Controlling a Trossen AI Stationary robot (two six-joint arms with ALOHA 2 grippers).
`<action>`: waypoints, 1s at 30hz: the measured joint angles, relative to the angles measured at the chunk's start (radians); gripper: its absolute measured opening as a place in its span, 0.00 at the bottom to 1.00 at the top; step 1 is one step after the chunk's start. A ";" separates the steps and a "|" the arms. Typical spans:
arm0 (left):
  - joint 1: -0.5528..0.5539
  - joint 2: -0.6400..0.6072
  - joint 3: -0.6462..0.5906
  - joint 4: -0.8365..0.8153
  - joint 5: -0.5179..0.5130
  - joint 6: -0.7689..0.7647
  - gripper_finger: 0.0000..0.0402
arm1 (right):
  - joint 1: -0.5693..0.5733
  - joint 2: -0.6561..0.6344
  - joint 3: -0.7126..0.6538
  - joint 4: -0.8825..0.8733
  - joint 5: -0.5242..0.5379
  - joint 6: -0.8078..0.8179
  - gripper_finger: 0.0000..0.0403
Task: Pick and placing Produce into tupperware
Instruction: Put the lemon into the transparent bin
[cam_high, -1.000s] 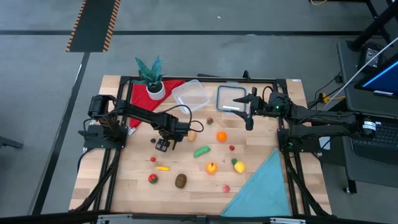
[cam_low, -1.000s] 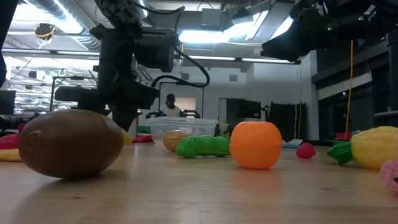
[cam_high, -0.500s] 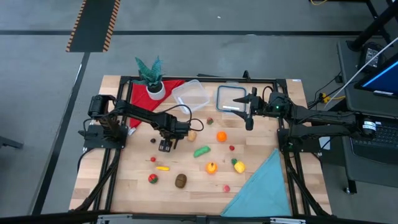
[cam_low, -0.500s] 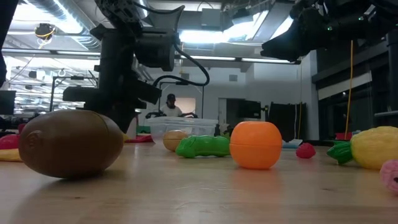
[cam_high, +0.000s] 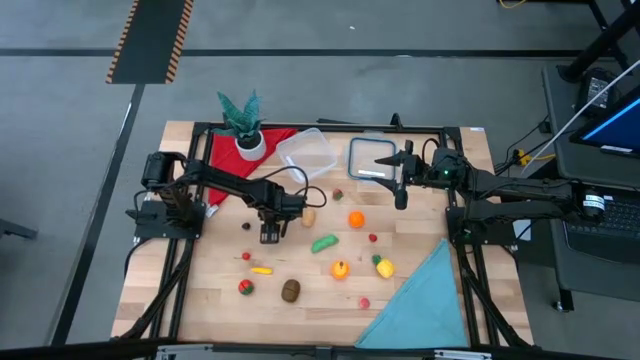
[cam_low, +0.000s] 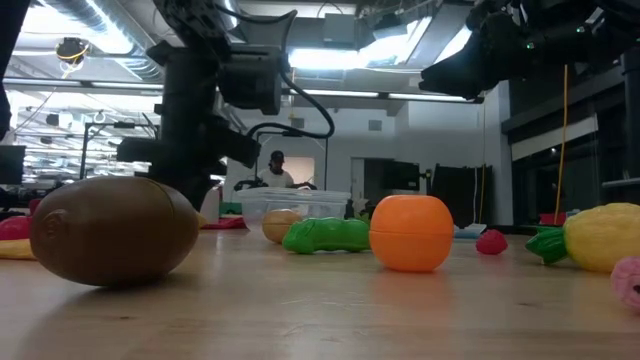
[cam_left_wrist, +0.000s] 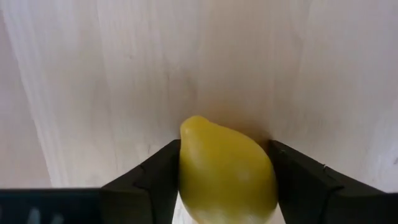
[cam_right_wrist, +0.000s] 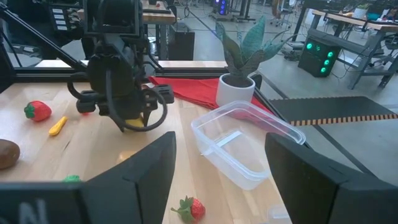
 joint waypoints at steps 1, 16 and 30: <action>0.004 0.000 0.000 0.000 0.000 -0.009 0.50 | 0.000 0.000 0.000 0.000 0.000 0.000 0.62; 0.035 -0.023 -0.001 0.042 -0.027 0.017 0.50 | 0.000 0.000 0.000 0.000 0.000 0.000 0.62; 0.084 -0.362 -0.043 0.157 -0.092 0.015 0.50 | 0.000 0.000 0.000 -0.004 0.000 -0.001 0.62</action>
